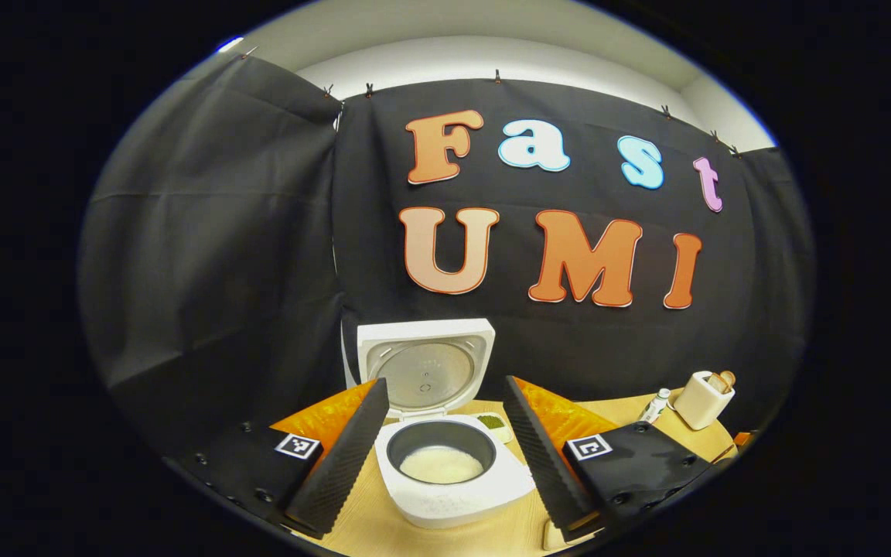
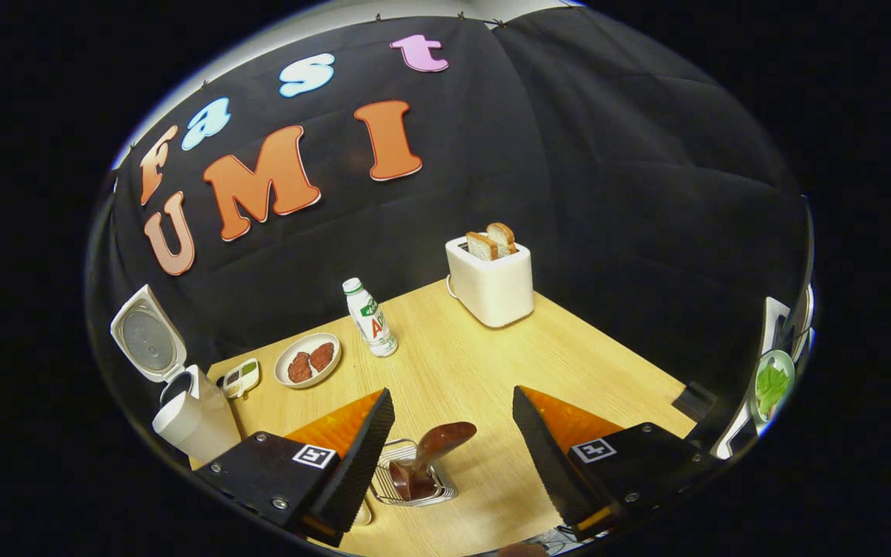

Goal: Close the left gripper, press the button to open the rice cooker; take a wooden spoon from the chopstick holder with the right hand, scoop a spoonful of rice and pour it into the rice cooker, then put the wooden spoon back into the chopstick holder.

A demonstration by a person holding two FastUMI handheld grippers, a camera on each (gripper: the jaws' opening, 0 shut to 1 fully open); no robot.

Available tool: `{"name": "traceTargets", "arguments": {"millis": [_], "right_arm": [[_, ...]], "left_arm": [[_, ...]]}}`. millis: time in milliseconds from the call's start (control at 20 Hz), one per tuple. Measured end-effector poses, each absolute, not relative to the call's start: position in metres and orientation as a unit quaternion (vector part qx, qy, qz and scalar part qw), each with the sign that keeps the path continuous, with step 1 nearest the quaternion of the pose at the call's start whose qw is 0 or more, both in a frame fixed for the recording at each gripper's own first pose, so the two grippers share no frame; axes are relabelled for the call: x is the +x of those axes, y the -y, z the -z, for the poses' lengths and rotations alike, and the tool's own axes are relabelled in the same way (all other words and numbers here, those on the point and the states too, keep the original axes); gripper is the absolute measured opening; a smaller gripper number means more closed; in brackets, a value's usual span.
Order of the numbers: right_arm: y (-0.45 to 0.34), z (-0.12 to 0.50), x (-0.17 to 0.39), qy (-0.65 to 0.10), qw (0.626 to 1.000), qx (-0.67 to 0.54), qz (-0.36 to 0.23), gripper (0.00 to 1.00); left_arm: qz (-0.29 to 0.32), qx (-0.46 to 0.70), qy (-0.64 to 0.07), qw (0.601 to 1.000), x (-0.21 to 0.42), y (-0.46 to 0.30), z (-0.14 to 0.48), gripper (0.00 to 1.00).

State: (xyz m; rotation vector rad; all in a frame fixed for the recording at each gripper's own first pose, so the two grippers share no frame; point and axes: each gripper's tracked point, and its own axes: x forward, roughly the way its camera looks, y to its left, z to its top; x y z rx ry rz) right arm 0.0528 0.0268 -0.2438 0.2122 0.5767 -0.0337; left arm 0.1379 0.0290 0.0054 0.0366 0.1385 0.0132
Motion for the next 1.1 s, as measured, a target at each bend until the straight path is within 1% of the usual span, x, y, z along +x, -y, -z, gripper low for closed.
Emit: {"name": "traceTargets", "arguments": {"millis": [200, 450, 600, 900, 1100], "right_arm": [[-0.03, 0.214, 0.058, -0.259, 0.961, 0.093, 0.009, 0.95], [-0.045, 0.19, 0.064, -0.248, 0.962, 0.116, -0.002, 0.95], [-0.049, 0.177, 0.069, -0.235, 0.967, 0.103, -0.007, 0.95], [-0.046, 0.173, 0.074, -0.228, 0.969, 0.099, 0.004, 0.95], [-0.039, 0.177, 0.072, -0.238, 0.966, 0.096, 0.017, 0.95]], "left_arm": [[-0.026, 0.039, -0.065, 0.997, 0.182, -0.034, -0.03, 1.0], [-0.022, 0.04, -0.073, 0.996, 0.242, -0.02, -0.044, 1.0], [-0.025, 0.037, -0.076, 0.996, 0.276, -0.02, -0.047, 1.0], [-0.038, -0.007, -0.105, 0.994, 0.345, -0.037, -0.039, 1.0], [-0.064, 0.012, -0.134, 0.989, 0.378, -0.059, -0.019, 1.0]]}}
